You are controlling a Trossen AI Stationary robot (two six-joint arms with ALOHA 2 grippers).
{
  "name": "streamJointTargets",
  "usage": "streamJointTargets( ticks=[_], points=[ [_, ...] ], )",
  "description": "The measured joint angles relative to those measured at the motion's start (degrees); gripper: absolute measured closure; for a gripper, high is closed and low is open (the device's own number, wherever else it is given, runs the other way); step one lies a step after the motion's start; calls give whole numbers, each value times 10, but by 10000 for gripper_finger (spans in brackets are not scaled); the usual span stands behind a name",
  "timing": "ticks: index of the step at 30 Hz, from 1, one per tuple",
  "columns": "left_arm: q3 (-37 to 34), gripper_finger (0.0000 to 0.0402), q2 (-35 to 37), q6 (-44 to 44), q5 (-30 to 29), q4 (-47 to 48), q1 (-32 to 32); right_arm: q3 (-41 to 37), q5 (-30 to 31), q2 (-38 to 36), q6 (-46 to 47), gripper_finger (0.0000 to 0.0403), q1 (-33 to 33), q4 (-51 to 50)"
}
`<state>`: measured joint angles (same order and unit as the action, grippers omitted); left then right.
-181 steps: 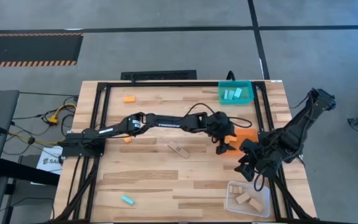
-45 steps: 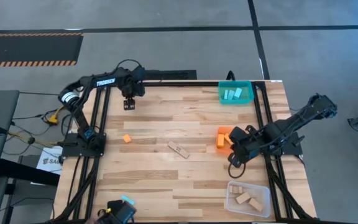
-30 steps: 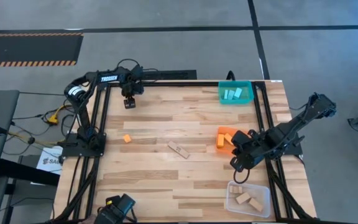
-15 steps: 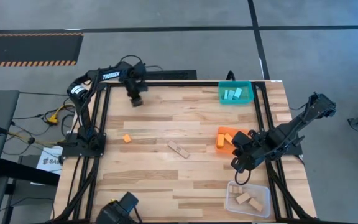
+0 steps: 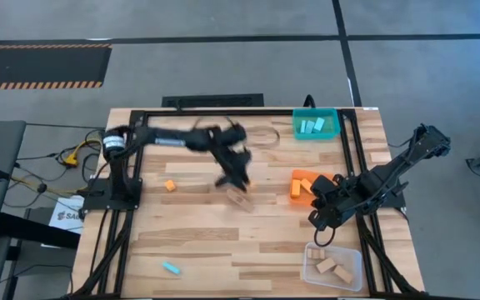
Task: Sort & place blocks by color
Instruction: Put the orange block into the orange bin
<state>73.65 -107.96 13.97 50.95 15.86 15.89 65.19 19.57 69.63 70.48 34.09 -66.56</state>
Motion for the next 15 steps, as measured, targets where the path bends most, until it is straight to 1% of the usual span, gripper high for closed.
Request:
streamJointTargets(
  ticks=[2,3,5,7,9,10,13,15],
  points=[
    [0,308,-10,-3,-3,-94,-38,0,1,0,0,342,0,4],
    [0,308,-16,-20,-5,-140,-50,0,0,0,0,342,0,4],
    [1,308,-34,-82,-20,-257,-65,0,1,0,0,342,0,4],
    [7,308,-60,-143,-46,-366,-76,0,1,0,0,342,0,8],
    [33,308,-90,-178,-86,-436,-87,0,1,0,0,342,0,11],
    [54,308,-105,-186,-118,-449,-93,0,1,0,0,342,0,11],
    [123,308,-156,-186,-201,-436,-106,0,0,0,0,342,0,16],
    [177,308,-198,-182,-227,-406,-111,0,0,0,0,342,0,20]
  ],
)
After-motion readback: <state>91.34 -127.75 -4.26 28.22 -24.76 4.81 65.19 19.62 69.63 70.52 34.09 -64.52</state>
